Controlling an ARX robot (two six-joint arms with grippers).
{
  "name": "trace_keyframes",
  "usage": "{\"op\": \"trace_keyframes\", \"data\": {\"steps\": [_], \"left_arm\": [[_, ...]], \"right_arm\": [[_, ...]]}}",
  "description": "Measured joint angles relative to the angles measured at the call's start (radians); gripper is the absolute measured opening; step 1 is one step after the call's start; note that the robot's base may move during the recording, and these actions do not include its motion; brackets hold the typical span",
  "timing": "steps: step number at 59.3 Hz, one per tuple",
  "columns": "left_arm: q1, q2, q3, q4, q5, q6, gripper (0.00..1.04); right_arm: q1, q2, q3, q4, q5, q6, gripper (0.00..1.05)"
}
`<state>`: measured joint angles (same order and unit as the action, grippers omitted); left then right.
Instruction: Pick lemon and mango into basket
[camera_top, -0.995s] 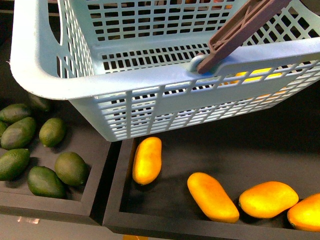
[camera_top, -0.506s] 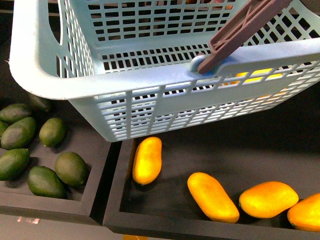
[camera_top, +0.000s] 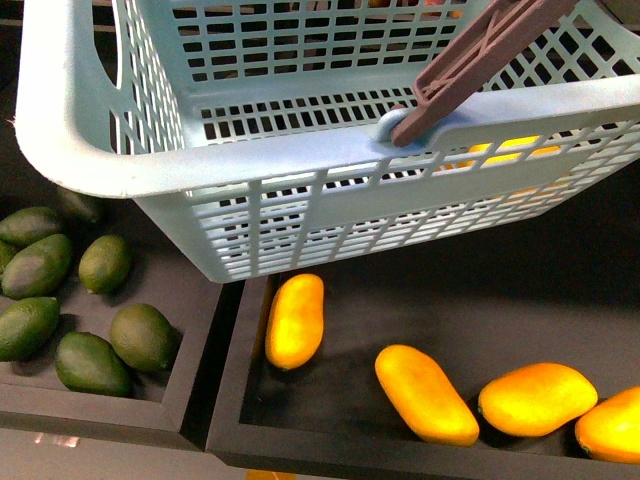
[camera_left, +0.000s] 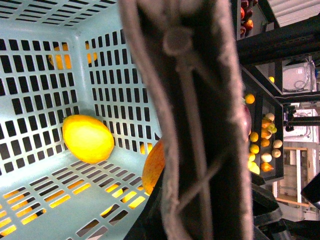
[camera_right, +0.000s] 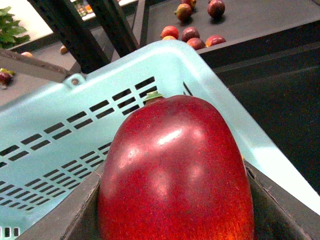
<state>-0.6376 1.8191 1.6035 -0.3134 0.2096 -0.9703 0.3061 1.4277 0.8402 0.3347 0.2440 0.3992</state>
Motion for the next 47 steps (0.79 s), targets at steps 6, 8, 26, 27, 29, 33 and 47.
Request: {"op": "trace_keyframes", "data": {"steps": [6,8,26,27,29,33,47], "left_arm": [[0.001,0.0,0.0,0.0,-0.001,0.0,0.05],[0.001,0.0,0.0,0.0,-0.003,0.0,0.05],[0.003,0.0,0.0,0.0,-0.007,0.0,0.05],[0.003,0.0,0.0,0.0,-0.008,0.003,0.05],[0.003,0.0,0.0,0.0,-0.004,0.006,0.05],[0.003,0.0,0.0,0.0,-0.002,0.001,0.05],[0.003,0.0,0.0,0.0,-0.002,0.0,0.05]], "right_arm": [[0.01,0.014,0.005,0.005,0.008,0.007,0.66],[0.01,0.016,0.006,0.005,0.009,0.008,0.66],[-0.003,0.02,0.008,0.005,0.026,0.032,0.97],[-0.006,0.02,0.008,0.005,0.026,0.032,0.97],[-0.008,0.019,0.008,0.005,0.026,0.033,0.97],[-0.016,0.013,0.007,0.003,0.027,0.034,0.96],[-0.084,-0.114,-0.068,-0.04,0.063,0.025,0.96]]}}
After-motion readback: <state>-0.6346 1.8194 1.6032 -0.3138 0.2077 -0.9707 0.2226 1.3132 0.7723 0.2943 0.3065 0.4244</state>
